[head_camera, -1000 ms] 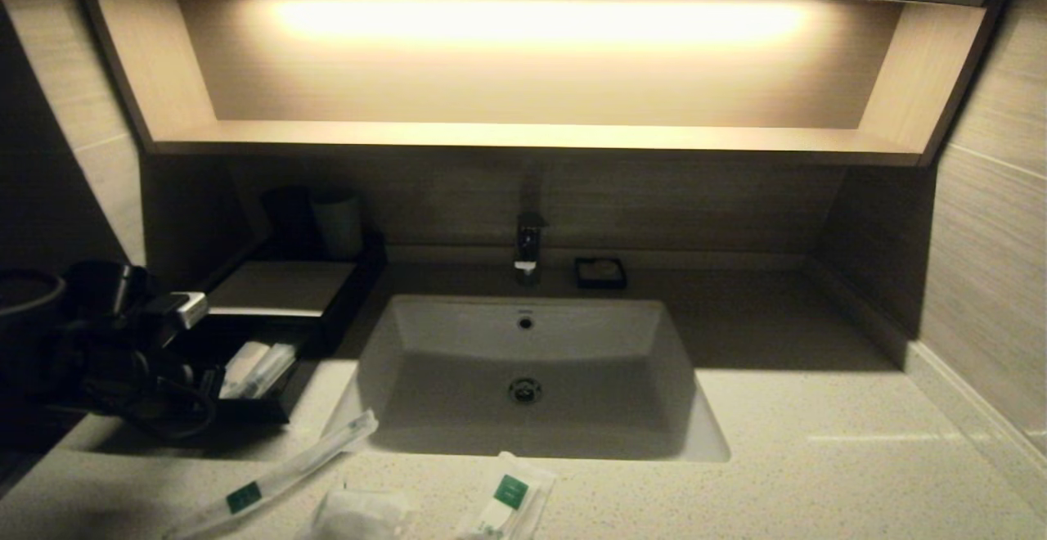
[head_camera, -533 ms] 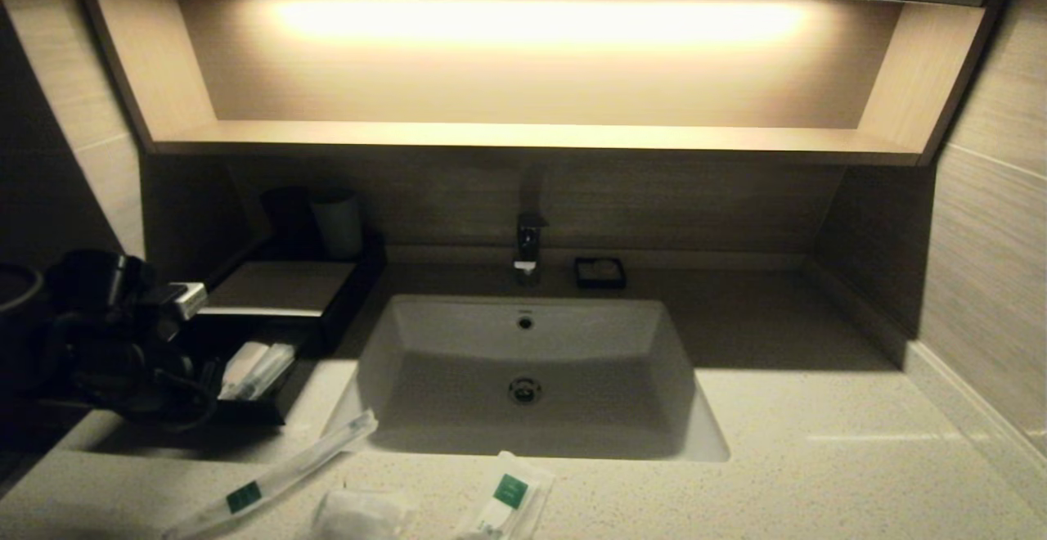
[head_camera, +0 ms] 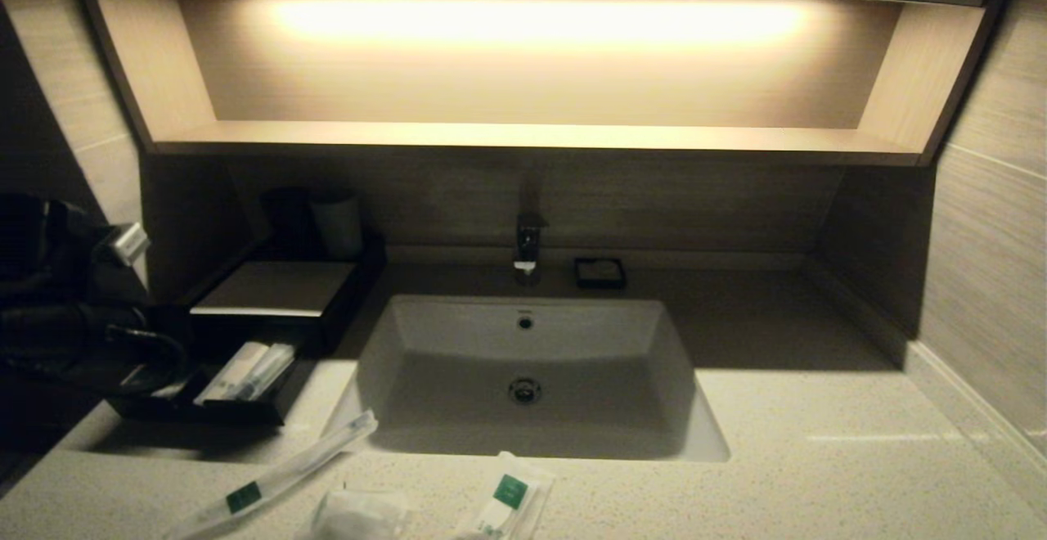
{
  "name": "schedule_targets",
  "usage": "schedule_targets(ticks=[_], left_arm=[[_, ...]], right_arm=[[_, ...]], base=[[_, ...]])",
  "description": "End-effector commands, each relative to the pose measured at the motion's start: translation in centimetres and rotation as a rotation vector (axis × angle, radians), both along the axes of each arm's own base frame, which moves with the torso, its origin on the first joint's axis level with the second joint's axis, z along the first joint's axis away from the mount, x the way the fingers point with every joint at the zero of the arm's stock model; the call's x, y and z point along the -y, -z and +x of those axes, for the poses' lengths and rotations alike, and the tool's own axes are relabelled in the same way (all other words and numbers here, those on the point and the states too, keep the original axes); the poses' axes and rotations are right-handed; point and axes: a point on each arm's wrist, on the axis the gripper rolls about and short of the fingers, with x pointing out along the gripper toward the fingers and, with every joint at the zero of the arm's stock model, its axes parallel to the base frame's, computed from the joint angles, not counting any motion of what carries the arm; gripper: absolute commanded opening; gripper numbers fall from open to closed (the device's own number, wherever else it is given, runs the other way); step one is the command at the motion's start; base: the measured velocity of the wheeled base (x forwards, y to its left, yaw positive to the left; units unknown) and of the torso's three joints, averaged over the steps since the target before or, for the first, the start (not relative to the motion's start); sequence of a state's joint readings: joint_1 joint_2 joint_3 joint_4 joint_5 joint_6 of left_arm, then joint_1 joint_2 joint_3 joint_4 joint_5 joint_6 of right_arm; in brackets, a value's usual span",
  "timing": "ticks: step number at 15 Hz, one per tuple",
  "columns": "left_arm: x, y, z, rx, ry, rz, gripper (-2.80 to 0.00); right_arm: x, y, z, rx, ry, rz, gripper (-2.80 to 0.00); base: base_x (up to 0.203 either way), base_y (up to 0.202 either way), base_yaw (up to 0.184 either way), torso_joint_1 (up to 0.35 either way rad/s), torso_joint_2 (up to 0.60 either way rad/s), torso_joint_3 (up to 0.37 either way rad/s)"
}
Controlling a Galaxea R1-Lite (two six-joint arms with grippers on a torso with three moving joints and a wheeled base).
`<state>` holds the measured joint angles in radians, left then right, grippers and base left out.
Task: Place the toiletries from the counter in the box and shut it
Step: Open the drawer
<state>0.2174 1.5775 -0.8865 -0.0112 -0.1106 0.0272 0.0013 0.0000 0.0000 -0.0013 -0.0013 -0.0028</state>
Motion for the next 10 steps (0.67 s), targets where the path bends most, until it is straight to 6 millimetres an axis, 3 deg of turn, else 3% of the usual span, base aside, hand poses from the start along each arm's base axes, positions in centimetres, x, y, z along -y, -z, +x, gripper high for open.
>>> schedule_targets(ticks=[1,3,7,10], left_arm=[[0.3,-3.3,-1.5,0.120,-0.013,0.009,-2.80],[0.6,-5.0,-2.2,0.155,-0.010,0.016,-2.80],[0.9,-6.6,-3.2,0.141,-0.005,0.024,-2.80],[3.5,-7.1,-4.5,0.131,0.100,0.017,-2.80]], right_arm=[[0.0,0.0,0.0,-0.001,0.001,0.000,-2.80],[0.0,0.0,0.0,-0.001,0.000,0.000,-2.80],[0.0,0.0,0.0,-0.001,0.000,0.000,-2.80],[0.0,0.0,0.0,-0.001,0.000,0.000,-2.80]], base=[[0.000,0.000,0.000,0.000,0.00,0.000],[0.000,0.000,0.000,0.000,0.00,0.000],[0.000,0.000,0.000,0.000,0.00,0.000],[0.000,0.000,0.000,0.000,0.00,0.000]])
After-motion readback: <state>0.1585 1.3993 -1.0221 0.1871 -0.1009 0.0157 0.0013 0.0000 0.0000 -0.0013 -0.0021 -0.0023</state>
